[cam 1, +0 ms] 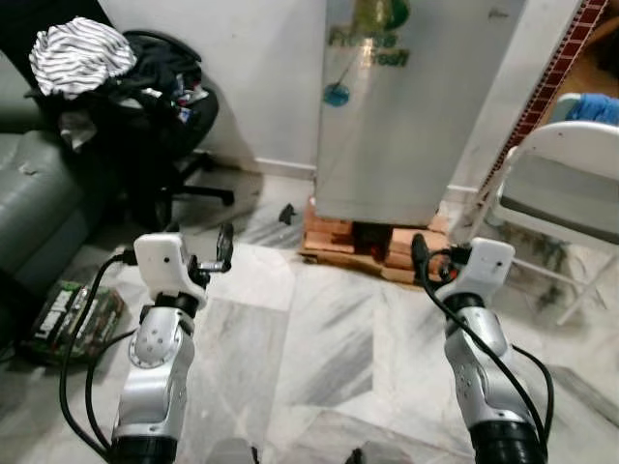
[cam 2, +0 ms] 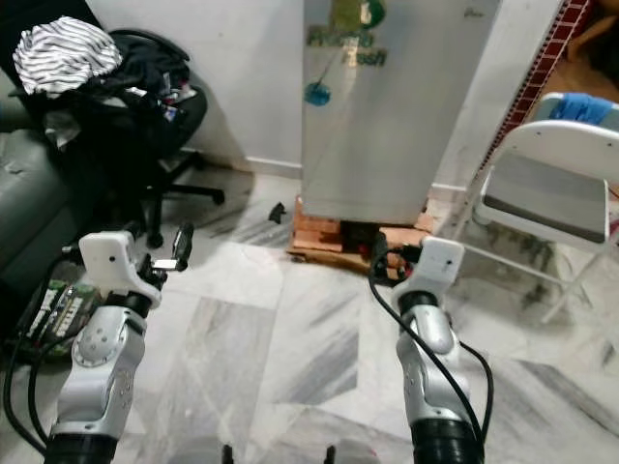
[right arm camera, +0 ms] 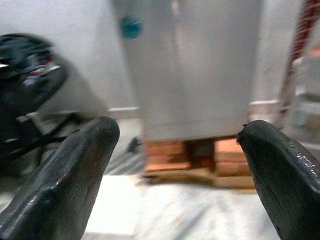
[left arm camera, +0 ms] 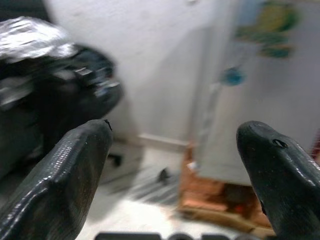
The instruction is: Restocking fridge
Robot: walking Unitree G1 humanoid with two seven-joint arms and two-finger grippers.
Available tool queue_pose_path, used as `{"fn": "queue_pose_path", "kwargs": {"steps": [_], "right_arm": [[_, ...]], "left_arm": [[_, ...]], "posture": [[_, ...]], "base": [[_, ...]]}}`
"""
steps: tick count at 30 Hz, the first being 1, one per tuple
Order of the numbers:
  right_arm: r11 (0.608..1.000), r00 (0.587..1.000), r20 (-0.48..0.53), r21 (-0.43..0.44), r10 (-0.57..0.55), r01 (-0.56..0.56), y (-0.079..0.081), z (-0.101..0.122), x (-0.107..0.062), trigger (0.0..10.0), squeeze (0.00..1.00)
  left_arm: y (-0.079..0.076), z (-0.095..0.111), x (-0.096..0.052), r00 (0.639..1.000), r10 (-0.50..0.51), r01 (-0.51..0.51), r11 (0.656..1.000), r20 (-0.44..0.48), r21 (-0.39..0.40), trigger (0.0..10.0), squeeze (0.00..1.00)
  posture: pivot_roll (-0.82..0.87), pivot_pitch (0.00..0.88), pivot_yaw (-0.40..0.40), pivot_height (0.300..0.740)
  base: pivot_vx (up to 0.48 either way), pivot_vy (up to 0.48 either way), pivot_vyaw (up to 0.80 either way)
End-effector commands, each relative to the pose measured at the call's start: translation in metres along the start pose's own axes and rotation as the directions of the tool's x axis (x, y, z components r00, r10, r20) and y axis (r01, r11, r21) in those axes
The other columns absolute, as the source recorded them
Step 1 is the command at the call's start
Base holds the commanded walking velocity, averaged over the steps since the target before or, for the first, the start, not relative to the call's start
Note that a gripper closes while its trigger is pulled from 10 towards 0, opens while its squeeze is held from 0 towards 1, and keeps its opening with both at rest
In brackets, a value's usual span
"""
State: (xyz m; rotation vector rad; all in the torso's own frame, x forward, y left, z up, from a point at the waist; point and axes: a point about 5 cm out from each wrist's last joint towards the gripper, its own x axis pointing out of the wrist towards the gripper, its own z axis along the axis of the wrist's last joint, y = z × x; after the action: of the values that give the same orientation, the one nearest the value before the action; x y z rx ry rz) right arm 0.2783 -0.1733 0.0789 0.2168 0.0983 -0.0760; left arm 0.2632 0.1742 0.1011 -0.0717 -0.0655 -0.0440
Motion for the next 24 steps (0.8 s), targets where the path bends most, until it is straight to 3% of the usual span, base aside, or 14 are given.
{"fn": "queue_pose_path", "kwargs": {"steps": [1,9,10,11,17,18,19,20,24], "right_arm": [[1.000,1.000,0.010,-0.009,0.020,-0.020,0.0026,0.0034,0.0027,10.0,0.00],[1.000,1.000,0.010,-0.005,0.029,-0.029,0.0024,0.0031,0.0040,10.0,0.00],[0.999,0.999,0.012,-0.006,0.031,-0.031,0.0028,0.0035,0.0041,10.0,0.11],[1.000,0.999,0.015,0.001,0.031,-0.032,0.0030,0.0038,0.0044,10.0,1.00],[1.000,1.000,0.020,-0.017,0.008,-0.008,0.0011,0.0047,0.0058,10.0,1.00],[1.000,1.000,0.019,-0.016,0.010,-0.010,0.0010,0.0042,0.0056,10.0,0.62],[1.000,1.000,0.019,-0.016,0.011,-0.011,0.0008,0.0039,0.0054,10.0,0.62],[1.000,1.000,0.019,-0.013,0.016,-0.016,0.0008,0.0038,0.0050,10.0,0.00],[1.000,1.000,0.012,-0.018,0.023,-0.022,0.0021,0.0023,0.0070,10.0,0.00]], "left_arm": [[0.0048,0.0008,-0.0012,1.000,0.010,-0.010,1.000,-0.005,-0.002,10.0,0.00],[0.0018,0.0039,-0.0005,1.000,-0.009,0.009,1.000,0.015,0.003,10.0,0.00],[0.0013,0.0042,-0.0008,1.000,-0.014,0.014,1.000,0.016,0.007,10.0,0.00],[0.0005,0.0044,-0.0010,1.000,-0.022,0.022,1.000,0.018,0.005,10.0,0.00],[0.0007,0.0040,-0.0011,1.000,-0.020,0.020,1.000,0.013,-0.004,10.0,0.00],[0.0007,0.0036,-0.0015,1.000,-0.020,0.020,1.000,0.012,-0.003,10.0,0.00],[0.0006,0.0034,-0.0019,1.000,-0.021,0.021,1.000,0.012,-0.002,10.0,0.00],[-0.0001,0.0039,-0.0027,0.999,-0.026,0.026,1.000,0.018,0.005,10.0,0.00],[-0.0014,0.0040,-0.0044,0.999,-0.032,0.032,0.999,0.017,0.011,10.0,0.00]], "posture": [[-0.03,0.032,-0.021,0.740],[-0.03,0.033,-0.024,0.740],[-0.03,0.032,-0.026,0.740],[-0.03,0.032,-0.026,0.740],[-0.03,0.035,-0.026,0.740],[-0.03,0.035,-0.025,0.740],[-0.03,0.034,-0.026,0.740],[-0.02,0.036,-0.027,0.740],[-0.02,0.042,-0.035,0.740]], "base": [[0.000,0.424,0.00],[0.033,0.424,0.00],[0.386,0.285,0.00],[0.454,0.000,0.00],[0.457,0.000,0.00],[0.458,0.000,0.00],[0.458,0.000,0.00],[0.458,0.000,0.00],[0.465,0.000,0.00]]}}
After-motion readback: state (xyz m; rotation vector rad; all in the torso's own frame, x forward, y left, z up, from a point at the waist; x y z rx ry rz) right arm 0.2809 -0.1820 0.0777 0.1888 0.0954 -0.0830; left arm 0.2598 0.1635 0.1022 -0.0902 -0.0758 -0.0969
